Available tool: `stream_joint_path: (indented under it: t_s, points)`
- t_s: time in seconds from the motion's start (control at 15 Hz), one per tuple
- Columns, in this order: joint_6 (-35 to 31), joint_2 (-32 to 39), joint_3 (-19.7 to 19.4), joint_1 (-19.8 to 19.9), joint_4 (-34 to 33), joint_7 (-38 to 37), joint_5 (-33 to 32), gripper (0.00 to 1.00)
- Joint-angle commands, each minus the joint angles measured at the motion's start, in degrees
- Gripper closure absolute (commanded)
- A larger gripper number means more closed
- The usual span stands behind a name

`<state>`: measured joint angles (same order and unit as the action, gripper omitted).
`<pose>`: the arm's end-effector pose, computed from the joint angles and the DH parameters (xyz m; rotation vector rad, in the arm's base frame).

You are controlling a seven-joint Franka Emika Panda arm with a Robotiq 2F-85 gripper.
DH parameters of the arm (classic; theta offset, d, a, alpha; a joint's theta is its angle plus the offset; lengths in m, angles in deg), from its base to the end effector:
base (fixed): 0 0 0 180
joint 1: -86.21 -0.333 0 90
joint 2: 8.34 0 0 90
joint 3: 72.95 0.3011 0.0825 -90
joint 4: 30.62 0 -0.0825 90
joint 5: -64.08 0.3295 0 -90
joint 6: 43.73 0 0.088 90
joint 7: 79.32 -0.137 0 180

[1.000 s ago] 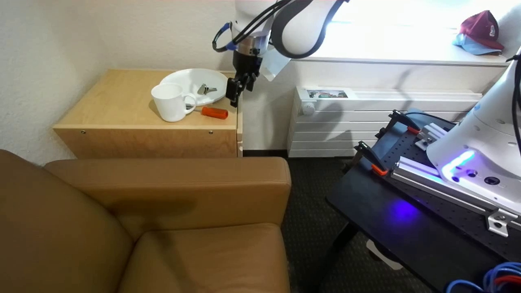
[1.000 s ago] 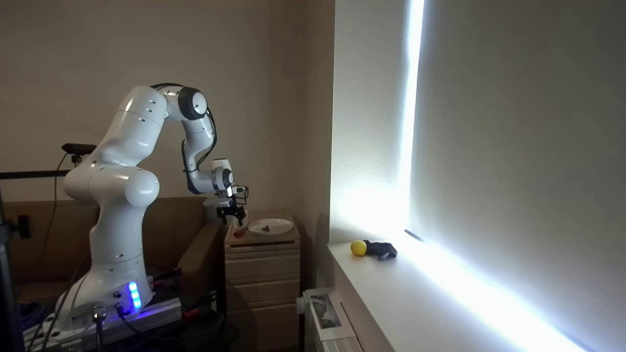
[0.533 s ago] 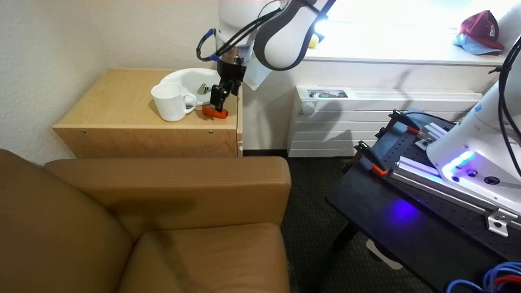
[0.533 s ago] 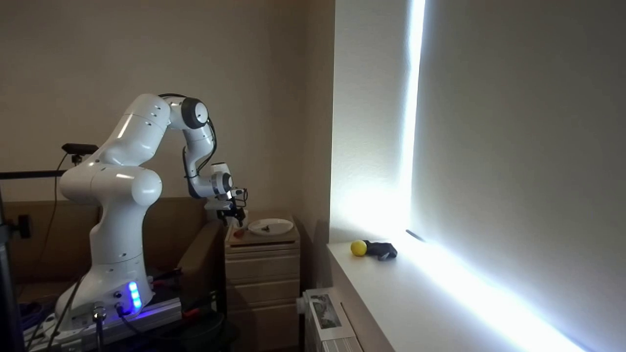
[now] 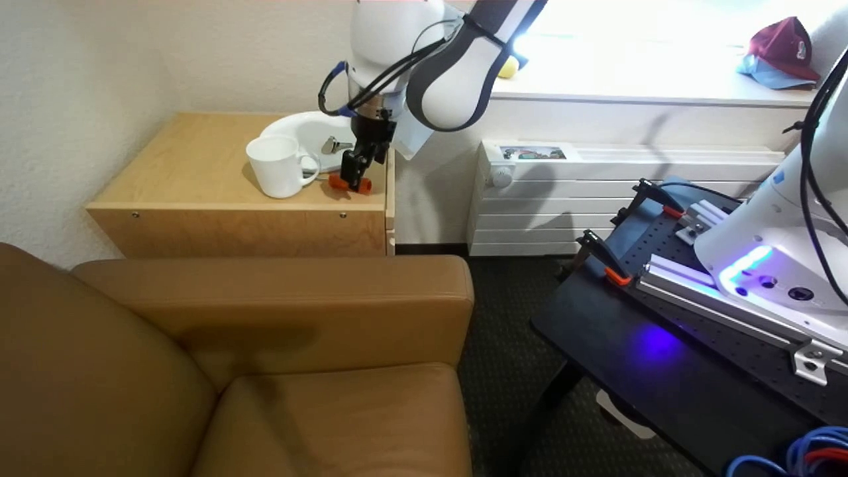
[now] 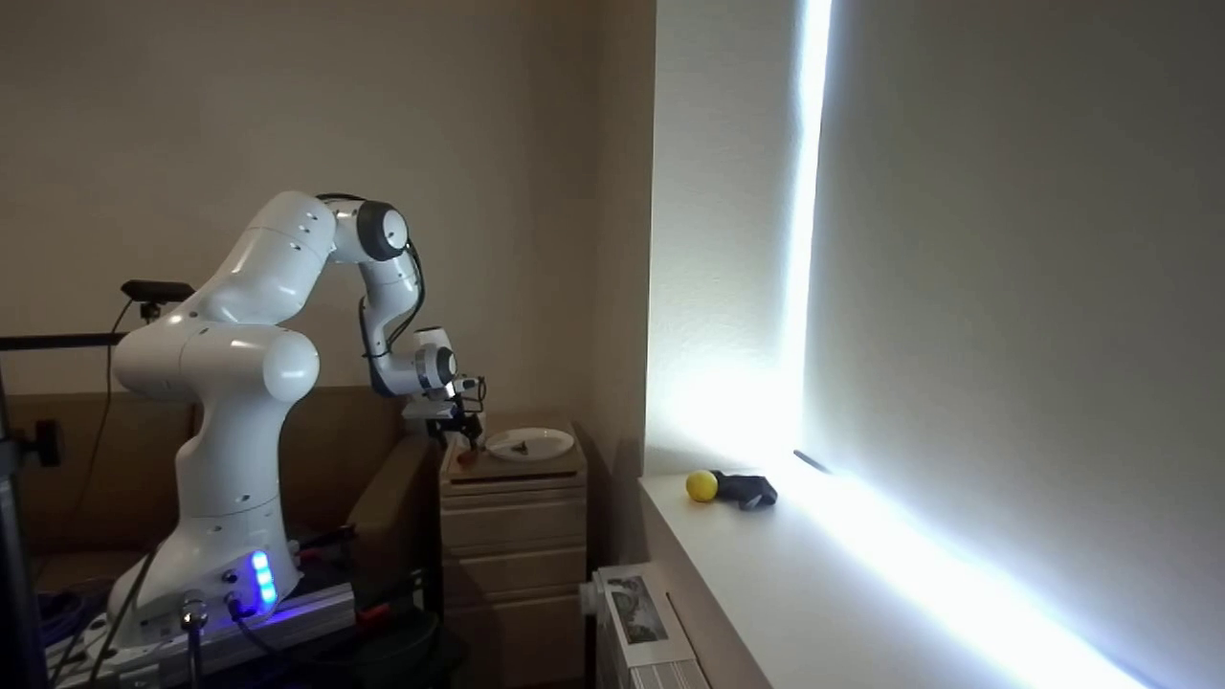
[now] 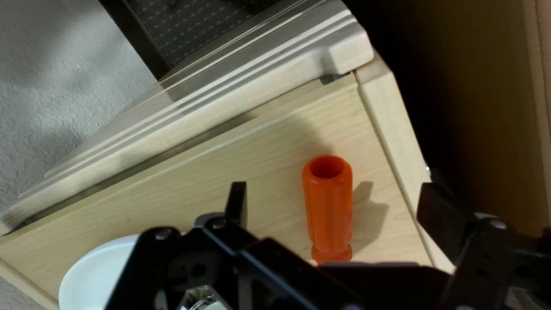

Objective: Take the screwdriver on the cabinet and put it near the window

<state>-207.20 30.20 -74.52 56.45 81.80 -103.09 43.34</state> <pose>0.5185 0.2967 0.1528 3.0008 0.6417 0.4006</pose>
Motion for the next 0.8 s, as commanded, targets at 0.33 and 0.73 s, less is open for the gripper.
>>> stream_joint_path:
  t_s: [0.33,0.73]
  points:
    - [-1.96,8.28,-4.07,-3.35,-7.92,2.42,2.12,0.0]
    - [-1.06,9.59,-1.26,-1.72,-10.21,6.23,5.96,0.48]
